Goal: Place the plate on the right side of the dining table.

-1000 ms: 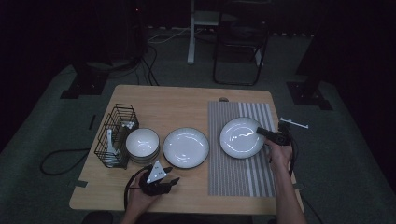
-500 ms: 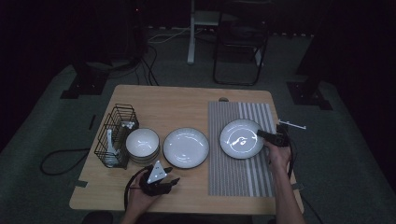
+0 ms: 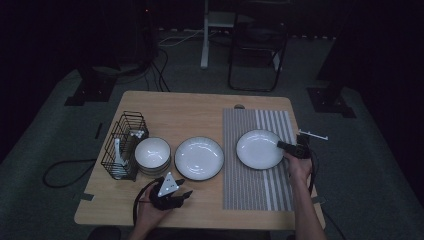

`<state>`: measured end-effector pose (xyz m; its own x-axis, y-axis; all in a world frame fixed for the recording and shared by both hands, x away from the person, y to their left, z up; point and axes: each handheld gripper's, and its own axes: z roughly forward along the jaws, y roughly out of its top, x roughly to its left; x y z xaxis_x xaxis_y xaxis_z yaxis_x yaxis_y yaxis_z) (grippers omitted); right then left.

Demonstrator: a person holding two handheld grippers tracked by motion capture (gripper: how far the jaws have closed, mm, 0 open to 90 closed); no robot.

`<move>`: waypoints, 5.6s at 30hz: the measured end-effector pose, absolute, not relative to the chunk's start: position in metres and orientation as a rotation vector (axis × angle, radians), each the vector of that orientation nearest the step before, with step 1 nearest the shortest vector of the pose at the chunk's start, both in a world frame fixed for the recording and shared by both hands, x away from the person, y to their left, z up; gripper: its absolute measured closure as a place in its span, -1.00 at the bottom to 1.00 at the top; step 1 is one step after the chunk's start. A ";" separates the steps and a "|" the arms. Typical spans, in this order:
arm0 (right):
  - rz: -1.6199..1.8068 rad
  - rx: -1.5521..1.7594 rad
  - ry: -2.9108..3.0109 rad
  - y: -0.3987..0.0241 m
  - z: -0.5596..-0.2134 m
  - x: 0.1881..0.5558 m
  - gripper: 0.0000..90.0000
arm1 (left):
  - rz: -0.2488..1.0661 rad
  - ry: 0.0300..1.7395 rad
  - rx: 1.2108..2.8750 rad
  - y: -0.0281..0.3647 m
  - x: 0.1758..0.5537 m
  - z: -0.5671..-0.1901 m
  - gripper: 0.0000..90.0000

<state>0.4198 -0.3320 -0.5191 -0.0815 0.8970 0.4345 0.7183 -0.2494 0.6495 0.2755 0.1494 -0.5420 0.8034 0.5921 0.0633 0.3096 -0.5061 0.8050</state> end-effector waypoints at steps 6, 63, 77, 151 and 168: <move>1.177 1.998 1.770 -0.337 -0.531 0.415 0.90 | 0.422 0.664 2.134 0.149 0.275 -0.542 0.07; 1.202 1.647 1.999 -0.273 -0.483 0.410 0.63 | 0.448 0.685 2.151 0.148 0.276 -0.543 0.07; 1.238 1.575 2.085 -0.246 -0.478 0.415 0.36 | 0.453 0.694 2.140 0.150 0.276 -0.542 0.06; 1.298 1.090 2.502 -0.062 -0.461 0.415 -0.18 | 0.469 0.681 2.167 0.146 0.275 -0.543 -0.04; 1.320 1.061 2.504 -0.049 -0.454 0.415 -0.18 | 0.471 0.680 2.172 0.146 0.275 -0.543 -0.04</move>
<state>0.4147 -0.0487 -0.4539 -0.7475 0.6309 0.2077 0.5279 0.3745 0.7622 0.2747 0.1458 -0.5428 0.7868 0.6081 0.1057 0.3125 -0.5402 0.7814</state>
